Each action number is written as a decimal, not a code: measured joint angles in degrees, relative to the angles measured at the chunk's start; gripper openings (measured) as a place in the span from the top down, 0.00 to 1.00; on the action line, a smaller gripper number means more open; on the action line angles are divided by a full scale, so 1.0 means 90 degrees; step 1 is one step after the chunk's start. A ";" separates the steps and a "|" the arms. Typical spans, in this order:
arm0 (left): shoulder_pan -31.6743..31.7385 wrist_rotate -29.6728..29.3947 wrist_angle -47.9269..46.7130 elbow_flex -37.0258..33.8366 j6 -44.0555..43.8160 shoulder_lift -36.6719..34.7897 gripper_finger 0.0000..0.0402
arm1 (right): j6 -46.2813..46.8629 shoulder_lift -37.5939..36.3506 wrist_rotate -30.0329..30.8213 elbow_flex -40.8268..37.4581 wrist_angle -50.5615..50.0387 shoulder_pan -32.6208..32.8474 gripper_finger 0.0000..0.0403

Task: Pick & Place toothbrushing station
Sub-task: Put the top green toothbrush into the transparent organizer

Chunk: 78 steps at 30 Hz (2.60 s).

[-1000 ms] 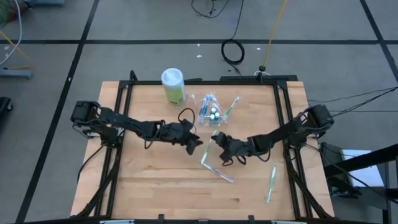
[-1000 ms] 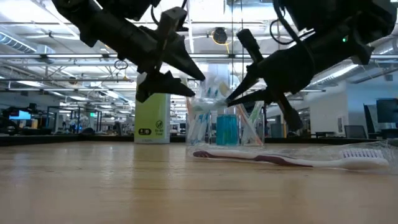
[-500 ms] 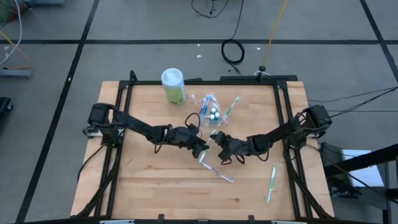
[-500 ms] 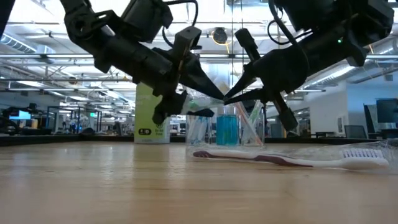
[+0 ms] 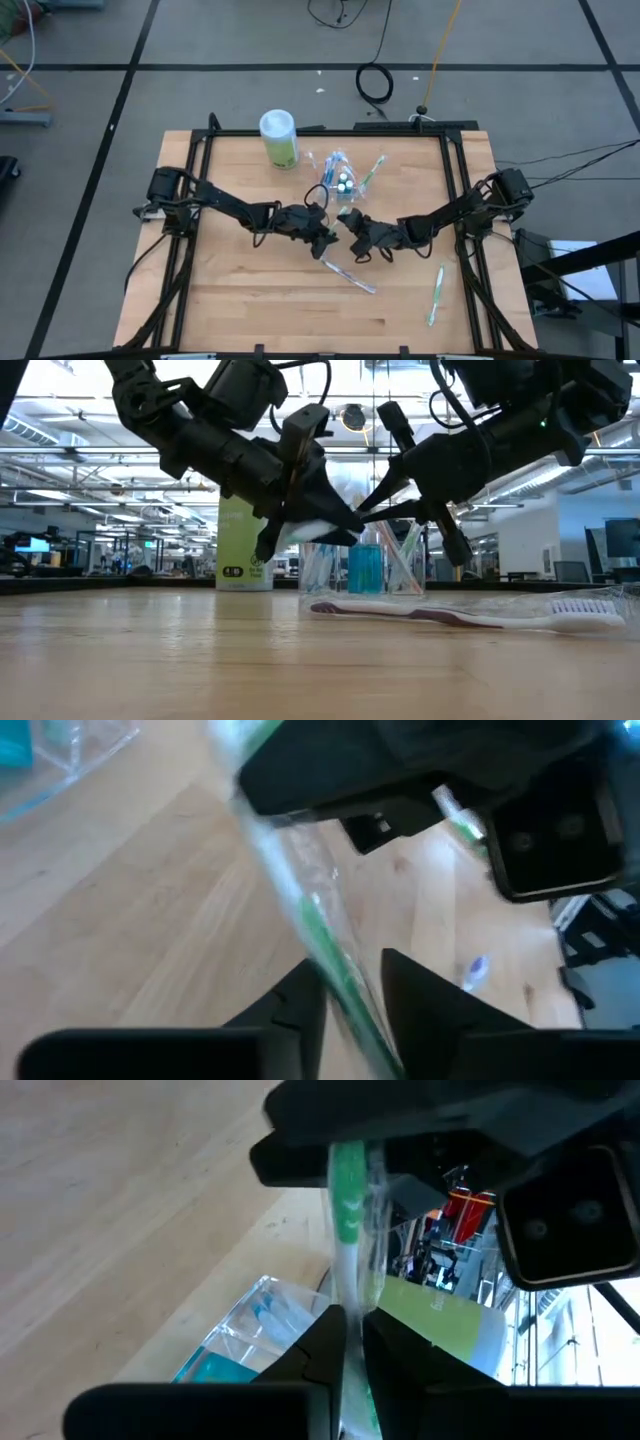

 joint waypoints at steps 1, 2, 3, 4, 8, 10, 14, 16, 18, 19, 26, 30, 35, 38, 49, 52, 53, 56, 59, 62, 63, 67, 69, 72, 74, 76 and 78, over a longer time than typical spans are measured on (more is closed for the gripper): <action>0.0010 0.0000 -0.0040 -0.0002 -0.0004 0.0000 0.77 | 0.0036 0.0000 0.0000 0.0000 0.0000 0.0000 0.92; 0.0029 -0.0005 -0.0069 -0.0005 -0.0011 0.0000 0.80 | 0.0082 0.0000 0.0000 0.0000 0.0001 -0.0011 0.91; 0.0044 -0.0007 -0.0069 -0.0005 -0.0009 0.0000 0.82 | 0.0142 0.0000 0.0001 0.0000 0.0008 -0.0012 0.91; 0.0059 -0.0007 -0.0070 -0.0005 -0.0006 0.0000 0.84 | 0.0193 -0.0004 0.0007 0.0000 0.0016 -0.0012 0.90; 0.0110 -0.0077 -0.0195 -0.0009 -0.0008 0.0000 0.92 | 0.0208 -0.0005 -0.0002 0.0000 0.0015 -0.0006 0.87; 0.0119 -0.0192 -0.0243 -0.0007 0.0006 0.0000 0.95 | 0.0202 -0.0005 -0.0002 0.0000 0.0014 -0.0006 0.86; 0.0126 -0.0246 -0.0248 -0.0007 0.0013 0.0000 0.98 | 0.0502 -0.0005 -0.0005 0.0000 0.0007 -0.0007 0.84; 0.0131 -0.0272 -0.0248 -0.0007 0.0011 0.0000 0.96 | 0.0863 -0.0005 -0.0005 0.0000 0.0010 -0.0007 0.83; 0.0128 -0.0340 -0.0247 -0.0007 0.0011 0.0000 0.93 | 0.1392 -0.0004 -0.0007 0.0000 0.0024 -0.0007 0.82; 0.0126 -0.0365 -0.0241 -0.0007 0.0011 0.0000 0.92 | 0.1742 -0.0002 -0.0007 0.0000 0.0038 0.0006 0.82; 0.0126 -0.0493 -0.0248 -0.0007 0.0014 -0.0004 0.98 | 0.3028 0.0000 0.0002 0.0000 0.0100 0.0193 0.81; 0.0126 -0.0505 -0.0256 -0.0007 0.0011 -0.0006 0.95 | 0.3088 0.0000 0.0003 0.0000 0.0099 0.0373 0.81; 0.0128 -0.0505 -0.0260 -0.0007 0.0061 -0.0006 0.96 | 0.3709 0.0000 0.0265 0.0000 0.0296 0.0709 0.81; 0.0128 -0.0508 -0.0259 -0.0007 0.0136 -0.0005 0.98 | 0.3672 -0.0042 0.0582 -0.0001 0.0446 0.0962 0.80; 0.0038 -0.0454 -0.0245 -0.0007 0.0459 -0.0007 0.98 | 0.5287 -0.1824 0.1165 -0.0933 0.0626 0.1236 0.80; 0.0012 -0.0457 -0.0164 -0.0007 0.0509 -0.0005 0.95 | 0.6338 -0.2407 0.0957 -0.1526 0.0631 0.1077 0.81; 0.0005 -0.0457 -0.0129 -0.0003 0.0510 -0.0006 0.94 | 0.6661 -0.2547 0.0790 -0.1717 0.0742 0.0997 0.81; 0.0016 -0.0345 0.0014 -0.0002 0.0611 -0.0005 0.95 | 0.7478 -0.2778 0.0478 -0.2230 0.1526 0.0736 0.81; 0.0029 -0.0335 0.0244 -0.0002 0.0717 -0.0005 0.98 | 0.8036 -0.2791 0.0469 -0.2668 0.2428 0.0488 0.81; 0.0041 -0.0334 0.0565 -0.0002 0.0891 -0.0007 0.96 | 0.8462 -0.2790 0.0046 -0.2939 0.2839 0.0254 0.79; 0.0045 -0.0333 0.0671 -0.0002 0.0988 -0.0006 0.95 | 0.8581 -0.2790 -0.0312 -0.3008 0.2905 0.0176 0.79; 0.0066 -0.0171 0.0881 0.0034 0.1408 -0.0005 0.93 | 0.9088 -0.2668 -0.1813 -0.3021 0.3188 -0.0102 0.74; 0.0094 0.0056 0.0886 0.0118 0.1614 -0.0006 0.95 | 0.9238 -0.2523 -0.2010 -0.2959 0.3413 -0.0171 0.71; 0.0094 0.0163 0.0895 0.0284 0.2019 -0.0006 0.98 | 0.9440 -0.2251 -0.2020 -0.2798 0.3567 -0.0254 0.66; 0.0094 0.0163 0.0890 0.0423 0.2287 -0.0007 0.96 | 0.9776 -0.2022 -0.2021 -0.2687 0.3562 -0.0310 0.63; 0.0094 0.0165 0.0893 0.0564 0.2489 -0.0007 0.93 | 1.0161 -0.1834 -0.2028 -0.2617 0.3583 -0.0325 0.61; 0.0094 0.0165 0.0829 0.0683 0.2636 -0.0007 0.93 | 1.0373 -0.1676 -0.2028 -0.2513 0.3737 -0.0325 0.59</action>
